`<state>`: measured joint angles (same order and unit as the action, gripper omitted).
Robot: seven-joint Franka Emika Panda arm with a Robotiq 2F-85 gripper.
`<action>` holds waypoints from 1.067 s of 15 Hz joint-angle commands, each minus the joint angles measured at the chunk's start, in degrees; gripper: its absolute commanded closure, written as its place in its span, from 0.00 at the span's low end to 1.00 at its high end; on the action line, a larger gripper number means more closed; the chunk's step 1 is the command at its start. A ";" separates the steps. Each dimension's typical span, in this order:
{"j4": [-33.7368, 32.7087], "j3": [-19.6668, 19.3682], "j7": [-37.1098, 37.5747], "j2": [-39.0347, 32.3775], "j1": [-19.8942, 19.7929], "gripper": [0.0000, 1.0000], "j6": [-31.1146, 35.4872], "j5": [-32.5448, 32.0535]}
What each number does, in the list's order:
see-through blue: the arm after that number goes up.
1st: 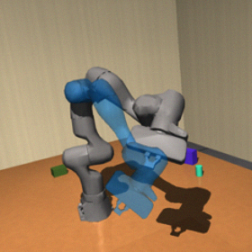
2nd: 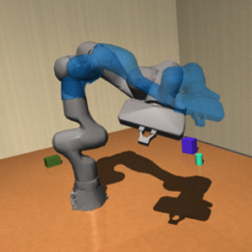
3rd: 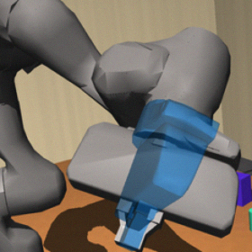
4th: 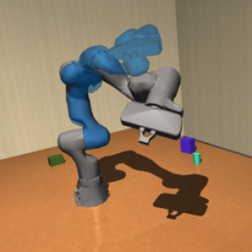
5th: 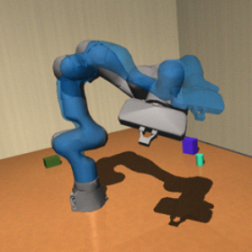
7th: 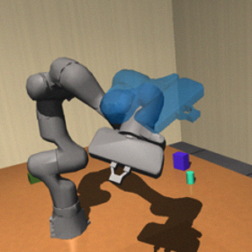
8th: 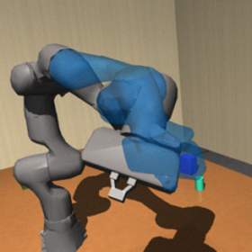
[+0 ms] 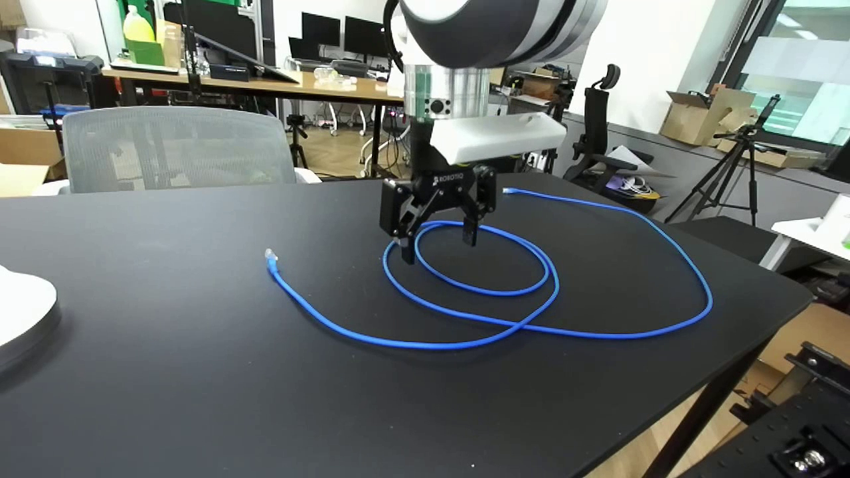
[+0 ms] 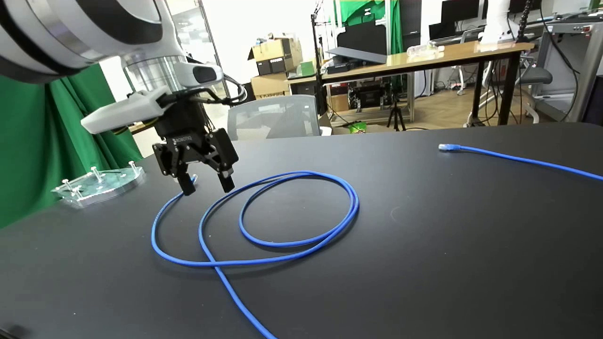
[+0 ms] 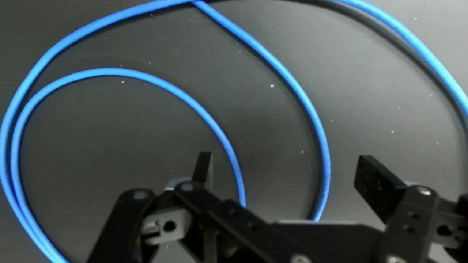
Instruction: Use the blue cable on the table to make a smaller circle
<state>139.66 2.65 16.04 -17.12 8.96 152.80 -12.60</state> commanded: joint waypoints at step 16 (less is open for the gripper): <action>-9.99 1.42 -14.94 -12.22 1.93 0.81 4.31 2.54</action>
<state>130.70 3.39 2.84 -28.84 11.70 156.77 -10.96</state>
